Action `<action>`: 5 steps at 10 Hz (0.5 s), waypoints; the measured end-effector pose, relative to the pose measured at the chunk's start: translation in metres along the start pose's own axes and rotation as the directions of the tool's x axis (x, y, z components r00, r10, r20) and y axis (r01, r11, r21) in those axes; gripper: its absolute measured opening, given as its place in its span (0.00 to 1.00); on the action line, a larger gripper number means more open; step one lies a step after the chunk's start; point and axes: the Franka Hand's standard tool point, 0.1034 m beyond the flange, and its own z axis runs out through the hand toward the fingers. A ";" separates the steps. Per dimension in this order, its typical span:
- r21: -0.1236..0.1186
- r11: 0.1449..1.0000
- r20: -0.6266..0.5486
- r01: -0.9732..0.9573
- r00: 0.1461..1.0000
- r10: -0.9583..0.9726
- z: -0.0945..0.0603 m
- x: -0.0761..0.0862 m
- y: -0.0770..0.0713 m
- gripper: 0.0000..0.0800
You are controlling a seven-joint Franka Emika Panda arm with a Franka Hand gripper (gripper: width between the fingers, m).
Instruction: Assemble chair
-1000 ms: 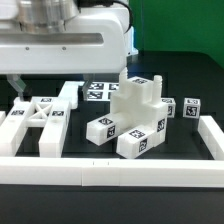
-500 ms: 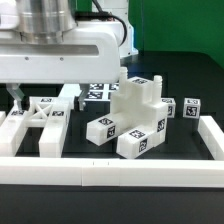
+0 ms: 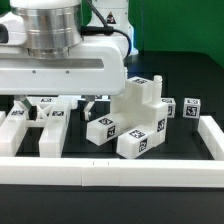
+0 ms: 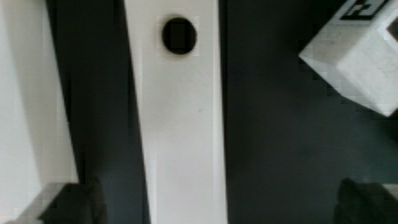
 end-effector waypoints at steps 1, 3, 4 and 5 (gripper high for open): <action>-0.001 1.000 0.001 0.023 1.000 -0.023 0.001 0.000 0.001 0.81; -0.011 0.988 0.000 0.152 0.988 -0.152 0.010 -0.001 0.006 0.81; -0.013 0.988 0.006 0.157 0.988 -0.157 0.014 -0.002 0.005 0.81; -0.013 0.988 0.006 0.155 0.988 -0.155 0.014 -0.002 0.005 0.81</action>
Offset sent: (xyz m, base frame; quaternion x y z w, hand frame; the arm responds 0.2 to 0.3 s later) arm 0.0072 0.0051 -0.0151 -0.0186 0.0106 -0.0959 0.9952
